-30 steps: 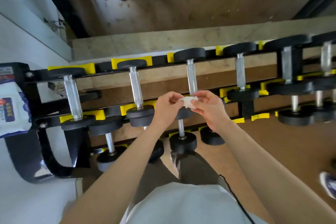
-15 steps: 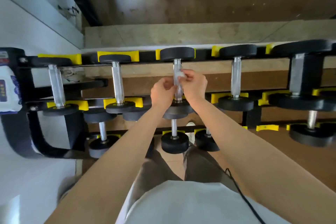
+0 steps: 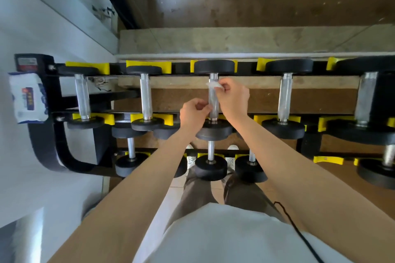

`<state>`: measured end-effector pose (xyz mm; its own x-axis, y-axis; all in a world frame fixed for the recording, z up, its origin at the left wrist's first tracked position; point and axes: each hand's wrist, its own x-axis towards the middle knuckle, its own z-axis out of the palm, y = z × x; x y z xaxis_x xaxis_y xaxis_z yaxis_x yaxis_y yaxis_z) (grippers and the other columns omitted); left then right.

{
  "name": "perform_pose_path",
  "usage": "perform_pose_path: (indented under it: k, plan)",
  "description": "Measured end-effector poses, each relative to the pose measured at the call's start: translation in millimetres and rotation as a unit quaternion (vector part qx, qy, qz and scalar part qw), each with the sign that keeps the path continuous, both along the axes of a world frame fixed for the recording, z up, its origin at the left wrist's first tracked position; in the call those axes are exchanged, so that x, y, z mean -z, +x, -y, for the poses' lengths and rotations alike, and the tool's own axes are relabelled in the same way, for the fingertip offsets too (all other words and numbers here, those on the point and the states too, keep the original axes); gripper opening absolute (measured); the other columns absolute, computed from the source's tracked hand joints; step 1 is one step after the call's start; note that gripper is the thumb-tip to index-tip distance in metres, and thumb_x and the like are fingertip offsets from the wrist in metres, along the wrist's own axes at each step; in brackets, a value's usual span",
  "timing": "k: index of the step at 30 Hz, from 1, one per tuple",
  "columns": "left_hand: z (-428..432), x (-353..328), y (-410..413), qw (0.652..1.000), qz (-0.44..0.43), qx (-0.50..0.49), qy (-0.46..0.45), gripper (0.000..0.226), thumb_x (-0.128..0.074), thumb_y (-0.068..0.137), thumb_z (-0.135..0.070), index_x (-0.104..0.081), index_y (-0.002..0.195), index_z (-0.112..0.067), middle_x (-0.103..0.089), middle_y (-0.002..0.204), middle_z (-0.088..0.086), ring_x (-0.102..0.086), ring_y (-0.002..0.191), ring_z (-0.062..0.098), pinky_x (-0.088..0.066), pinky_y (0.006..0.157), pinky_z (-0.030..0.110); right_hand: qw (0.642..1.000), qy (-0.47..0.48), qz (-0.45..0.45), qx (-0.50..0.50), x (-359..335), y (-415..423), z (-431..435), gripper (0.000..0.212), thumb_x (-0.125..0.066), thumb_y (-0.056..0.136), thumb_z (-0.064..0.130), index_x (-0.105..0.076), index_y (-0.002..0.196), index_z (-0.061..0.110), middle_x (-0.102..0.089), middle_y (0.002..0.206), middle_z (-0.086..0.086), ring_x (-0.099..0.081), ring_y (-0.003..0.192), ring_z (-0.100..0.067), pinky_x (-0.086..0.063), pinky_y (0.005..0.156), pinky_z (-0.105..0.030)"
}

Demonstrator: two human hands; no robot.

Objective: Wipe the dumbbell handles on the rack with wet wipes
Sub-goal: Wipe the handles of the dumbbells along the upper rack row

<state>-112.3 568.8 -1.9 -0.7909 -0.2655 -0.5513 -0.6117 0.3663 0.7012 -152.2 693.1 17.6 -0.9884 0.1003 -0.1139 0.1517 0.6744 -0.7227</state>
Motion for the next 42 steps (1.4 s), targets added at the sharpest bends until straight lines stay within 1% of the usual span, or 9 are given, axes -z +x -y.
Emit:
perform_pose_path:
  k: [5, 8, 12, 14, 21, 27, 33, 39, 42]
  plan:
    - [11.0, -8.5, 6.6, 0.997, -0.058, 0.04, -0.01, 0.022, -0.075, 0.088, -0.016, -0.071, 0.11, -0.018, -0.074, 0.097, -0.007, -0.069, 0.09, 0.007, -0.059, 0.088, 0.032, 0.995, 0.04, -0.013, -0.096, 14.6, 33.1, -4.0, 0.011, -0.076, 0.083, 0.006, -0.076, 0.094, 0.005, -0.07, 0.095, -0.009, -0.062, 0.082, -0.014, -0.035, 0.073, -0.005]
    - [16.6, -10.9, 13.3, 0.982, -0.133, 0.132, -0.007, 0.042, -0.078, 0.084, -0.01, -0.066, 0.123, -0.019, -0.068, 0.112, -0.004, -0.065, 0.099, 0.006, -0.055, 0.088, 0.021, 0.991, 0.036, 0.037, -0.122, 17.6, 50.4, -11.6, 0.013, -0.078, 0.082, 0.01, -0.078, 0.096, 0.009, -0.072, 0.093, -0.007, -0.064, 0.08, -0.017, -0.053, 0.076, -0.027]
    - [15.0, -5.8, 6.6, 0.954, -0.146, 0.257, -0.047, 0.036, -0.078, 0.085, -0.018, -0.071, 0.121, -0.021, -0.062, 0.114, 0.001, -0.062, 0.095, 0.012, -0.054, 0.086, 0.027, 0.987, -0.051, 0.107, -0.106, 8.4, 47.0, -19.5, 0.022, -0.074, 0.086, 0.01, -0.076, 0.108, 0.015, -0.075, 0.102, 0.002, -0.064, 0.087, -0.002, -0.049, 0.08, -0.011]
    - [15.3, -5.8, -3.3, 0.95, -0.146, 0.269, -0.07, 0.028, -0.077, 0.087, -0.021, -0.075, 0.115, -0.021, -0.066, 0.104, 0.001, -0.063, 0.087, 0.014, -0.054, 0.081, 0.03, 0.984, -0.118, 0.121, -0.051, 4.3, 43.6, -21.6, 0.024, -0.076, 0.085, 0.009, -0.072, 0.109, 0.014, -0.073, 0.102, 0.004, -0.067, 0.09, 0.0, -0.054, 0.082, -0.015]
    - [24.8, -20.8, -40.2, 0.978, -0.168, 0.096, -0.073, 0.011, -0.071, 0.094, -0.024, -0.075, 0.102, -0.018, -0.073, 0.096, -0.009, -0.063, 0.086, 0.002, -0.046, 0.078, 0.011, 0.986, -0.071, 0.147, -0.012, 11.9, 38.4, -9.3, 0.047, -0.079, 0.083, 0.015, -0.062, 0.126, 0.013, -0.07, 0.109, 0.003, -0.065, 0.095, -0.009, -0.052, 0.09, -0.025]
    - [10.2, -10.4, -40.8, 0.985, -0.113, 0.107, -0.071, 0.009, -0.07, 0.094, -0.025, -0.073, 0.098, -0.018, -0.07, 0.093, -0.007, -0.062, 0.087, 0.008, -0.04, 0.072, 0.013, 0.986, -0.062, 0.155, -0.016, 15.0, 35.7, -6.7, 0.044, -0.078, 0.084, 0.015, -0.06, 0.124, 0.014, -0.063, 0.097, 0.011, -0.059, 0.076, 0.003, -0.045, 0.072, -0.007]
    - [34.9, 10.2, -6.4, 0.978, -0.006, 0.201, -0.063, 0.011, -0.075, 0.089, -0.021, -0.07, 0.097, -0.014, -0.071, 0.09, -0.002, -0.068, 0.088, 0.016, -0.054, 0.083, 0.031, 0.983, -0.077, 0.168, -0.015, 15.8, 35.3, -6.2, 0.046, -0.077, 0.085, 0.012, -0.056, 0.125, 0.014, -0.064, 0.096, 0.008, -0.066, 0.081, -0.007, -0.055, 0.078, -0.022]
    - [22.7, -4.6, -41.1, 0.997, -0.064, 0.041, -0.021, 0.004, -0.067, 0.094, -0.021, -0.067, 0.098, -0.022, -0.07, 0.094, -0.004, -0.068, 0.091, 0.014, -0.058, 0.087, 0.037, 0.979, -0.079, 0.187, -0.034, 16.7, 29.7, -10.4, 0.044, -0.078, 0.084, 0.013, -0.055, 0.122, 0.014, -0.065, 0.098, 0.005, -0.067, 0.086, -0.011, -0.055, 0.079, -0.026]
    - [19.8, -8.1, -57.4, 0.997, -0.058, 0.059, -0.004, 0.005, -0.068, 0.094, -0.019, -0.068, 0.098, -0.022, -0.071, 0.094, -0.003, -0.069, 0.09, 0.015, -0.06, 0.086, 0.042, 0.976, -0.088, 0.194, -0.037, 16.7, 29.2, -11.8, 0.042, -0.078, 0.084, 0.012, -0.055, 0.12, 0.014, -0.065, 0.097, 0.005, -0.066, 0.086, -0.01, -0.053, 0.077, -0.022]
